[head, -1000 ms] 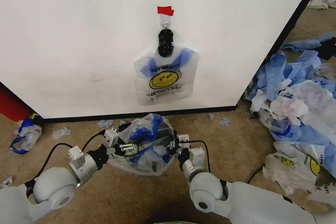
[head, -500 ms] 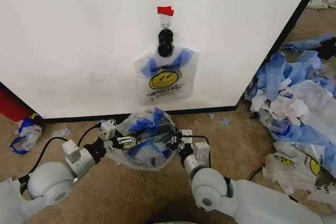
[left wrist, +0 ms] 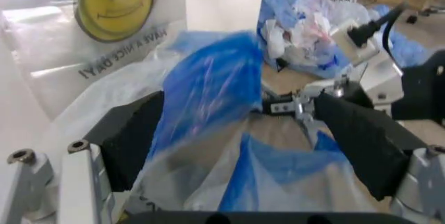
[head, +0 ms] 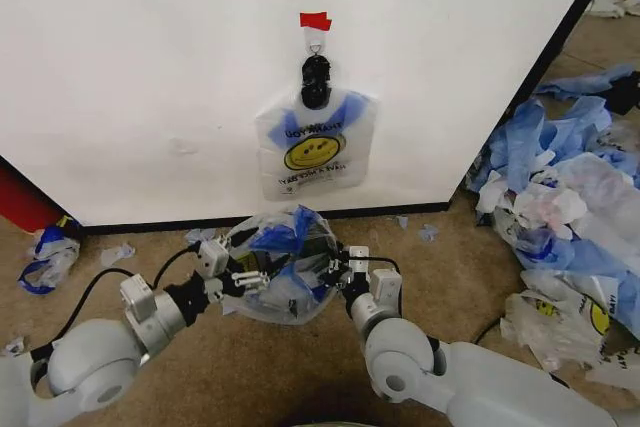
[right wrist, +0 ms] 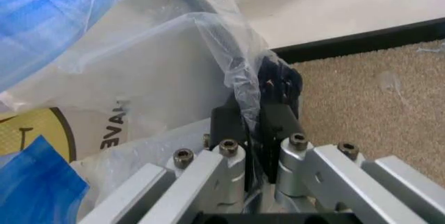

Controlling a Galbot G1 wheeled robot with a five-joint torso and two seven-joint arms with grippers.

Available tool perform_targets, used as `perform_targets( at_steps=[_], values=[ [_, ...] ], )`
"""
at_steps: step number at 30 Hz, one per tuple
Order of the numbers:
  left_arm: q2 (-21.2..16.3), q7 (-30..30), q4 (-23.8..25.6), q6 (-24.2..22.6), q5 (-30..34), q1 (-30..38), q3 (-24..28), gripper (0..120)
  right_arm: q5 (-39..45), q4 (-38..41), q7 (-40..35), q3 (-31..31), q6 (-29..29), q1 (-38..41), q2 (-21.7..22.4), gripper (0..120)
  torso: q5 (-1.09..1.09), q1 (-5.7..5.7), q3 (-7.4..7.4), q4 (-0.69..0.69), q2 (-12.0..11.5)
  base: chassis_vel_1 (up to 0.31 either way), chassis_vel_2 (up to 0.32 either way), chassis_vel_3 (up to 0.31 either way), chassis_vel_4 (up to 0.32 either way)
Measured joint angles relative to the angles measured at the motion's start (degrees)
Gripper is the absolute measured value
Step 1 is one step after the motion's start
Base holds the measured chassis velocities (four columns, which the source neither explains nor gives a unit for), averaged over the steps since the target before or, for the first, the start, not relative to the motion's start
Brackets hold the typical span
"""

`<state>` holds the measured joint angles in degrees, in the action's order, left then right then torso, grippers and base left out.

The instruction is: Pick up the garbage bag from the wall and place it over the trash bin.

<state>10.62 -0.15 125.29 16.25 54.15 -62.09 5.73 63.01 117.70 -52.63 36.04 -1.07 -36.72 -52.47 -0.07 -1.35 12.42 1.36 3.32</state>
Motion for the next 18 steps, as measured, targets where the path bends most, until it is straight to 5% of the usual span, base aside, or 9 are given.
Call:
perform_targets(
  at_steps=[18],
  values=[
    [0.7,9.3,-7.8,5.0,-4.7,1.0,0.6,88,-1.3,-0.9,1.6,3.8,0.6,1.5,-0.5,0,-0.01,0.00,0.00,0.00,0.0,0.000,0.000,0.000,0.000]
  ],
)
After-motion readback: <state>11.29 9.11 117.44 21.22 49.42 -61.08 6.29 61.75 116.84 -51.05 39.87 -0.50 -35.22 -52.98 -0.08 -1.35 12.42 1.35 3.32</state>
